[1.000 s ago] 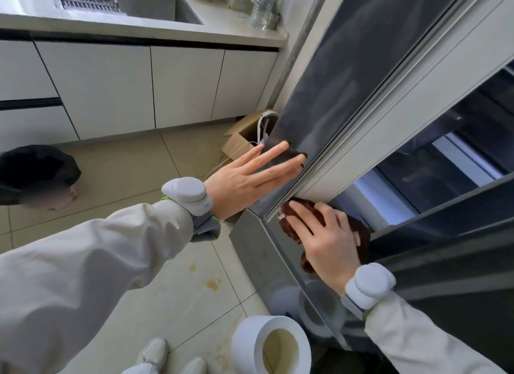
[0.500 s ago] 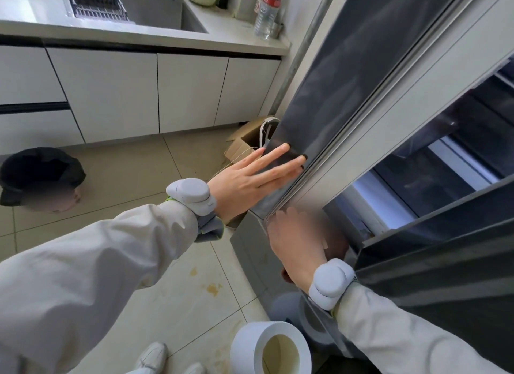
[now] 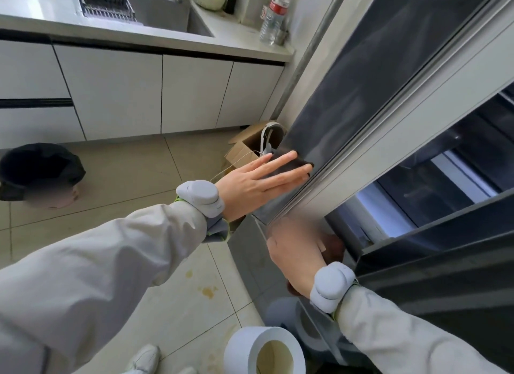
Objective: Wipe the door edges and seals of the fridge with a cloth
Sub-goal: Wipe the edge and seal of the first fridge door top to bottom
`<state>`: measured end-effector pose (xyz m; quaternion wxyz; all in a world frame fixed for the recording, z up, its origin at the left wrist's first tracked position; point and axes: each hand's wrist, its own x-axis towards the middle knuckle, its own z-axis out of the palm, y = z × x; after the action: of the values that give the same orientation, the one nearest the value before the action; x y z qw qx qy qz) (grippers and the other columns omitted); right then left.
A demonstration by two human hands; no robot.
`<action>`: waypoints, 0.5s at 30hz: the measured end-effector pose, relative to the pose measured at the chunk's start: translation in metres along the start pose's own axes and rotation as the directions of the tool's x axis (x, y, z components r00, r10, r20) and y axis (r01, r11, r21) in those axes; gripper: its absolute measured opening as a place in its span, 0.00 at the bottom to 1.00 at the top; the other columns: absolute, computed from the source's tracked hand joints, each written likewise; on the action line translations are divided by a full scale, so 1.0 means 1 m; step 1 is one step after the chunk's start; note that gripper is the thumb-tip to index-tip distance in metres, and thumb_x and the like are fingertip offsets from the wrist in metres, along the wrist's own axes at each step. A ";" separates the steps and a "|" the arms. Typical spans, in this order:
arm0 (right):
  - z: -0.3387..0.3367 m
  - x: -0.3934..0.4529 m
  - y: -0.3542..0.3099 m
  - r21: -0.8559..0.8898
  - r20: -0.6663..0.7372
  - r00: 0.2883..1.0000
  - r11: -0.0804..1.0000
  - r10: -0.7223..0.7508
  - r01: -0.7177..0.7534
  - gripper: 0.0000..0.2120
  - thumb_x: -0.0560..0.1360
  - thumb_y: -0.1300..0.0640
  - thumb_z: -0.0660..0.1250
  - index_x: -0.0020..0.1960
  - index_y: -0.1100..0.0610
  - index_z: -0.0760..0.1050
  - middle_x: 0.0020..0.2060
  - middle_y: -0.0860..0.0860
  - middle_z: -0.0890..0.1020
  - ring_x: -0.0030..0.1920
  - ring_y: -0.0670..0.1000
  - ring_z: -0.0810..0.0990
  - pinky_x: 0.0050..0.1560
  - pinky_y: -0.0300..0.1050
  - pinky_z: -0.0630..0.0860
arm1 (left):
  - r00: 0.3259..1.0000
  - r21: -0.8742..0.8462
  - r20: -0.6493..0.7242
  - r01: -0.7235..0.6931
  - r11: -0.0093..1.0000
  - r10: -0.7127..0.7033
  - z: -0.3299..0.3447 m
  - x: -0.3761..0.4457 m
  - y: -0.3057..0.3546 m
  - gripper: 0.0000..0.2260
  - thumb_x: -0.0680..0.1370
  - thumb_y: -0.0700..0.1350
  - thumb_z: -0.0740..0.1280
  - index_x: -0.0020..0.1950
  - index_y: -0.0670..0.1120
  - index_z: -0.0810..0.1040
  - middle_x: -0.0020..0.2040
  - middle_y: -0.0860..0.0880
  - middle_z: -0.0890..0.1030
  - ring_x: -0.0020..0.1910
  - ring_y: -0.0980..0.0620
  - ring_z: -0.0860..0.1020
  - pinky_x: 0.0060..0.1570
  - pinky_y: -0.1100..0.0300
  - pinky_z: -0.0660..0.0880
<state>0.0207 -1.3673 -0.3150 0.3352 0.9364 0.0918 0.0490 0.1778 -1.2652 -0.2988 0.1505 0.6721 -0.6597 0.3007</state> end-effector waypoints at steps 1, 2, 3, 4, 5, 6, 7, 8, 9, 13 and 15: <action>-0.010 -0.004 0.004 0.037 -0.016 0.999 0.999 -0.030 0.031 0.05 0.62 0.63 0.64 0.31 0.56 0.78 0.32 0.53 0.79 0.38 0.56 0.75 0.41 0.48 0.60 | 1.000 -0.003 -0.007 -0.001 1.000 0.001 0.000 0.000 0.002 0.24 0.77 0.34 0.45 0.73 0.44 0.57 0.74 0.46 0.63 0.72 0.39 0.59 0.67 0.45 0.59; -0.021 -0.007 0.009 0.072 -0.051 0.998 0.996 -0.042 0.046 0.09 0.66 0.62 0.61 0.36 0.56 0.80 0.38 0.53 0.81 0.41 0.56 0.76 0.43 0.49 0.62 | 1.000 0.002 -0.015 -0.004 1.000 0.004 -0.001 0.000 0.003 0.23 0.78 0.33 0.45 0.73 0.44 0.57 0.73 0.46 0.64 0.72 0.39 0.60 0.67 0.45 0.59; -0.034 -0.007 0.017 0.102 -0.105 0.994 0.994 -0.031 0.042 0.12 0.69 0.62 0.58 0.41 0.56 0.81 0.44 0.53 0.82 0.45 0.57 0.74 0.44 0.49 0.63 | 1.000 0.019 -0.021 -0.005 1.000 0.005 -0.001 0.000 0.003 0.23 0.78 0.33 0.46 0.73 0.44 0.57 0.73 0.46 0.65 0.71 0.40 0.61 0.68 0.46 0.60; -0.050 -0.006 0.029 0.111 -0.156 0.988 0.994 -0.005 0.023 0.13 0.72 0.61 0.57 0.44 0.56 0.81 0.48 0.54 0.82 0.47 0.57 0.73 0.45 0.50 0.64 | 1.000 0.040 -0.022 -0.007 0.999 0.008 -0.001 -0.001 0.003 0.23 0.78 0.35 0.46 0.73 0.44 0.57 0.73 0.47 0.64 0.72 0.40 0.61 0.69 0.47 0.60; -0.066 -0.005 0.042 0.109 -0.204 0.979 0.994 0.024 -0.002 0.13 0.74 0.61 0.57 0.46 0.56 0.81 0.50 0.54 0.82 0.49 0.58 0.71 0.46 0.51 0.64 | 1.000 0.049 -0.022 -0.010 0.999 0.011 -0.001 0.000 0.004 0.24 0.77 0.36 0.47 0.73 0.45 0.58 0.73 0.47 0.64 0.72 0.40 0.61 0.69 0.47 0.61; -0.080 -0.004 0.056 0.090 -0.237 0.970 0.995 0.053 -0.033 0.13 0.74 0.60 0.57 0.47 0.57 0.81 0.52 0.54 0.82 0.50 0.58 0.70 0.47 0.51 0.64 | 1.000 0.047 -0.020 -0.010 0.999 0.011 0.000 0.001 0.004 0.24 0.77 0.37 0.47 0.73 0.46 0.59 0.73 0.46 0.65 0.71 0.39 0.62 0.68 0.45 0.62; -0.090 -0.004 0.070 0.047 -0.238 0.969 0.997 0.071 -0.061 0.12 0.75 0.61 0.58 0.48 0.58 0.80 0.53 0.55 0.82 0.52 0.59 0.70 0.48 0.52 0.64 | 1.000 0.043 -0.019 -0.009 0.999 0.010 0.000 0.002 0.004 0.24 0.76 0.37 0.47 0.73 0.45 0.61 0.72 0.46 0.66 0.71 0.39 0.63 0.67 0.44 0.63; -0.095 -0.004 0.081 -0.011 -0.210 0.975 0.997 0.073 -0.077 0.11 0.74 0.61 0.60 0.49 0.59 0.80 0.53 0.56 0.81 0.52 0.59 0.69 0.48 0.53 0.64 | 1.000 0.038 -0.018 -0.004 0.999 0.004 0.000 0.002 0.004 0.24 0.76 0.36 0.47 0.72 0.45 0.63 0.72 0.46 0.67 0.70 0.39 0.63 0.66 0.43 0.64; -0.096 -0.005 0.089 -0.064 -0.175 0.982 0.995 0.066 -0.078 0.09 0.74 0.62 0.61 0.50 0.60 0.79 0.53 0.57 0.81 0.52 0.60 0.69 0.48 0.54 0.64 | 1.000 0.035 -0.019 0.002 0.999 -0.001 0.001 0.001 0.004 0.24 0.76 0.36 0.47 0.71 0.44 0.65 0.71 0.46 0.67 0.70 0.39 0.64 0.65 0.43 0.65; -0.059 -0.009 0.073 -0.140 -0.124 0.992 0.990 -0.025 0.008 0.12 0.74 0.66 0.58 0.43 0.60 0.80 0.47 0.57 0.82 0.48 0.59 0.70 0.44 0.53 0.63 | 0.999 0.019 -0.038 0.005 1.000 -0.005 0.003 -0.001 0.003 0.24 0.76 0.35 0.47 0.72 0.44 0.64 0.72 0.47 0.67 0.71 0.40 0.63 0.67 0.46 0.63; -0.031 -0.008 0.053 -0.136 -0.081 0.994 0.989 -0.069 0.057 0.14 0.73 0.66 0.56 0.41 0.61 0.81 0.45 0.58 0.82 0.47 0.59 0.69 0.43 0.53 0.63 | 0.999 0.007 -0.036 -0.010 1.000 0.010 0.003 0.000 0.002 0.25 0.76 0.35 0.47 0.72 0.44 0.63 0.72 0.47 0.67 0.71 0.41 0.63 0.68 0.47 0.61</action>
<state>0.0151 -1.3899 -0.2576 0.3943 0.9055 0.1322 0.0846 0.1761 -1.2670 -0.3017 0.1588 0.6636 -0.6593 0.3158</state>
